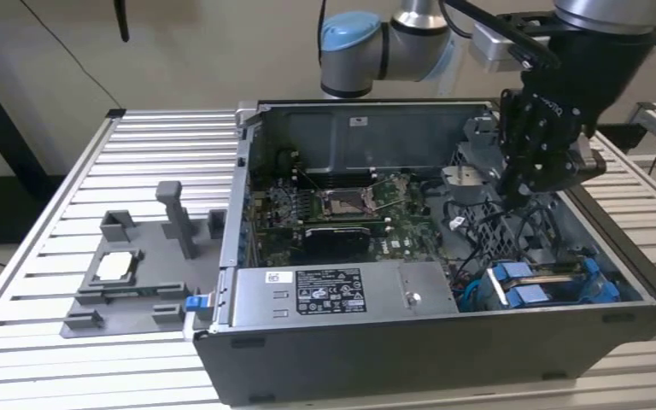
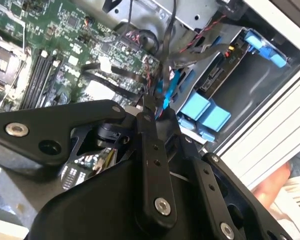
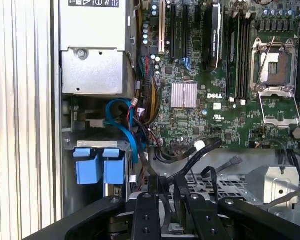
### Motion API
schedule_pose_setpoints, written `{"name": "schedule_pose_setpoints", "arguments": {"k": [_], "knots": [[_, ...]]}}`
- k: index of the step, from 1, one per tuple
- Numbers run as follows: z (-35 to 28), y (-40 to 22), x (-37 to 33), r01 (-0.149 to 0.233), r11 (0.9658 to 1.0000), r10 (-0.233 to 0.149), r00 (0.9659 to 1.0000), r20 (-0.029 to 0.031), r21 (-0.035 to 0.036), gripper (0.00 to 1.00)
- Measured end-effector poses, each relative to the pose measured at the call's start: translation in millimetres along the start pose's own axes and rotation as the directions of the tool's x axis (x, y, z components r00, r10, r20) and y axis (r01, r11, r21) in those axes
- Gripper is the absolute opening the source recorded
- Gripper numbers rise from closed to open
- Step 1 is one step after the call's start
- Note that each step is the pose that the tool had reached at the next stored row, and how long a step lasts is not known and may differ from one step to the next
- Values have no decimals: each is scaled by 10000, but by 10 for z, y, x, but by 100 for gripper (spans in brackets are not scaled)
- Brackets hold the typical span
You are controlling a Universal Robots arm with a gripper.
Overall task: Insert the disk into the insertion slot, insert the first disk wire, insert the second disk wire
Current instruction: 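Insert the second disk wire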
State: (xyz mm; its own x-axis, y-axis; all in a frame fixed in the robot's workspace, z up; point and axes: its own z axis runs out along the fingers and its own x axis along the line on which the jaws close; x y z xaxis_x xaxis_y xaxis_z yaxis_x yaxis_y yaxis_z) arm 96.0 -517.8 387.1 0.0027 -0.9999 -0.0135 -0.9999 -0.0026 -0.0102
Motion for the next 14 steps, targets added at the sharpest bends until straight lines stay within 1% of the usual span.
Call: {"name": "schedule_pose_setpoints", "arguments": {"k": [1, 2, 3, 4, 5, 7, 8, 9, 10, 14], "knots": [[0, 11, -5, 5, 9999, -5, 10000, -25, 121, 27], [0, 29, -17, 21, 9995, -17, 9999, -111, 310, 27], [1, 39, -24, 31, 9993, -25, 9999, -171, 369, 27], [2, 50, -32, 45, 9992, -35, 9997, -242, 406, 27], [5, 60, -43, 63, 9991, -49, 9994, -336, 429, 27], [8, 75, -61, 107, 9989, -81, 9985, -549, 462, 27], [13, 82, -72, 129, 9987, -97, 9979, -646, 485, 27], [17, 89, -88, 146, 9986, -108, 9973, -724, 516, 27], [22, 95, -109, 164, 9983, -119, 9967, -797, 557, 27], [47, 117, -206, 217, 9970, -142, 9949, -997, 747, 27]]}}
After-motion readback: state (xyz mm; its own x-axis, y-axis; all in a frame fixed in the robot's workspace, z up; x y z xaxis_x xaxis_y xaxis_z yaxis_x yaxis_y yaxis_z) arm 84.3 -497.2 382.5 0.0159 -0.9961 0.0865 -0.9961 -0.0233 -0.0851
